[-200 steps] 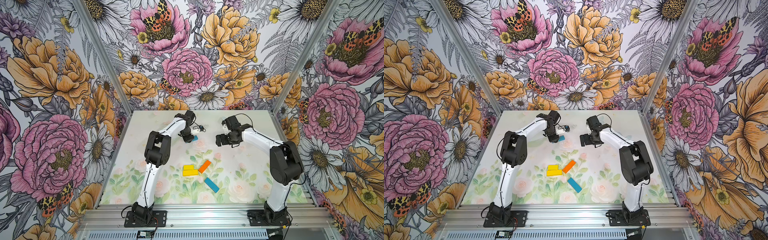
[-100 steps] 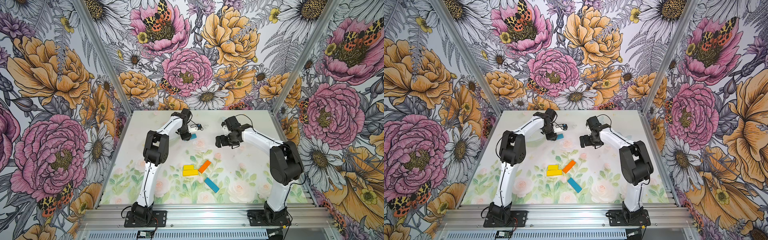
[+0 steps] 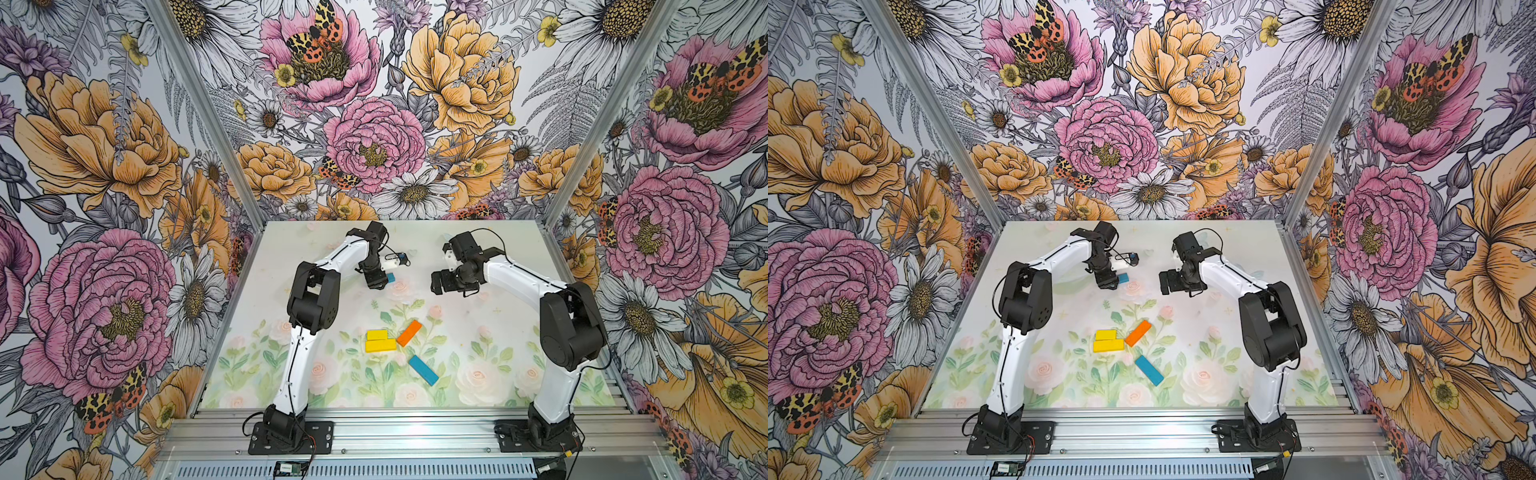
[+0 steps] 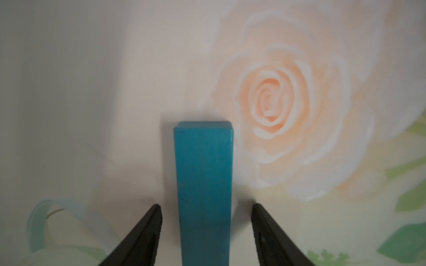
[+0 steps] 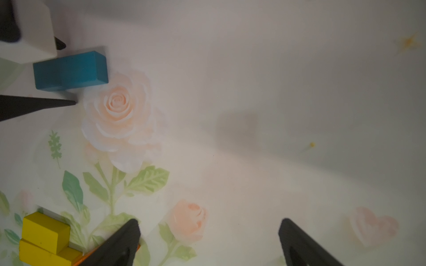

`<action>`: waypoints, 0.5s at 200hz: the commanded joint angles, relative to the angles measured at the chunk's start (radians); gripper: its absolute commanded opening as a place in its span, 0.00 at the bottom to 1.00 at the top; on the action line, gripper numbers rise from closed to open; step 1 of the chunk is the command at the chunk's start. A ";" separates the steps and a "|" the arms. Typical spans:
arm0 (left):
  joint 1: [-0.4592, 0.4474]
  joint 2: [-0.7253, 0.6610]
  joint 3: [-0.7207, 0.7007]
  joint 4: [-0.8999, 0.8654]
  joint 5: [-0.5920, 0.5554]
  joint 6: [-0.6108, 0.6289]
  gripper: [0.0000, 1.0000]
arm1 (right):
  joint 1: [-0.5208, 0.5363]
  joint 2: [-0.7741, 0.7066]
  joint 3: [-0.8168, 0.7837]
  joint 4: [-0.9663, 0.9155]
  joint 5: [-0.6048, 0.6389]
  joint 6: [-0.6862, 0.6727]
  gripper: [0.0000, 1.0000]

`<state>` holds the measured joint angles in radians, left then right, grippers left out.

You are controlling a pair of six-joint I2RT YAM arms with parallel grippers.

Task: Assemble the number 7 with building blocks
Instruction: Adjust the building block at the center of the board.

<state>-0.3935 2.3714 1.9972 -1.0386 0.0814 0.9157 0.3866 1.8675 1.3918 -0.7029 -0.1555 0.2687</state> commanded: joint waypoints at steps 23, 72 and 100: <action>-0.003 -0.013 0.048 0.081 -0.165 -0.215 0.67 | -0.001 0.014 0.021 -0.003 -0.008 0.002 0.97; -0.015 -0.145 -0.001 0.103 -0.169 -0.456 0.67 | -0.002 0.030 0.029 -0.001 -0.004 -0.002 0.97; -0.012 -0.222 -0.084 0.103 -0.158 -0.674 0.67 | -0.001 0.032 0.036 0.000 0.003 -0.009 0.97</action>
<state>-0.4026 2.2650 1.9686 -0.9657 -0.0677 0.4820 0.3866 1.8751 1.3933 -0.7055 -0.1551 0.2684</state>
